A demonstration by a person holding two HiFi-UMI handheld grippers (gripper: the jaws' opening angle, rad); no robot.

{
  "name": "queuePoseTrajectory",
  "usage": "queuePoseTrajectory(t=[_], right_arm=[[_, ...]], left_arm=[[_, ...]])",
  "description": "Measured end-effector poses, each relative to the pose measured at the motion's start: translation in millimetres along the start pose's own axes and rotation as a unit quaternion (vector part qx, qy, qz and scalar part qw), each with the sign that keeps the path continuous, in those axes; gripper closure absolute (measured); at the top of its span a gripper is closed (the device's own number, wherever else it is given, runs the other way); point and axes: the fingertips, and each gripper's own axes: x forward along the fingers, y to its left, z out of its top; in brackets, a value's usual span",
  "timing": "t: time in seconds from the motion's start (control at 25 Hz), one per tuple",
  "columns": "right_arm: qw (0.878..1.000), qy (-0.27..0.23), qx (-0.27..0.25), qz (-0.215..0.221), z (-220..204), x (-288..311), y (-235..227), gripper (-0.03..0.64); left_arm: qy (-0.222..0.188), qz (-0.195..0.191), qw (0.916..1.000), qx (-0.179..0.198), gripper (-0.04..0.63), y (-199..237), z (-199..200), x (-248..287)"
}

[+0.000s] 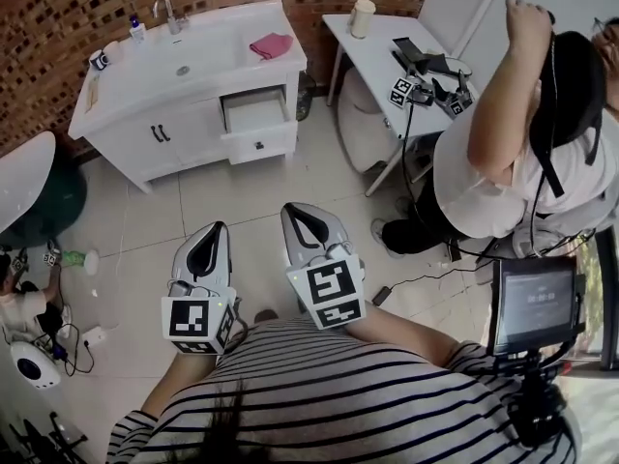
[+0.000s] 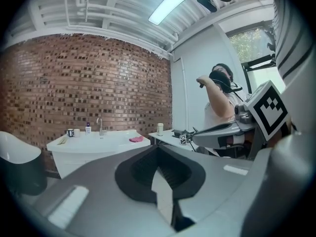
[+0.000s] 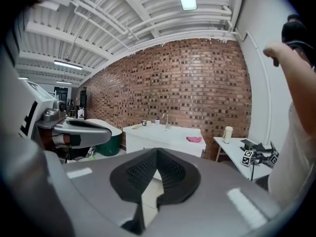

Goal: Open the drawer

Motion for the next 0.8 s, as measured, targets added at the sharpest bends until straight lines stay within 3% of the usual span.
queuePoseTrajectory(t=[0.8], right_arm=[[0.999, 0.021, -0.016, 0.042, -3, 30, 26, 0.617]], left_arm=[[0.026, 0.007, 0.9994, -0.023, 0.58, 18, -19, 9]])
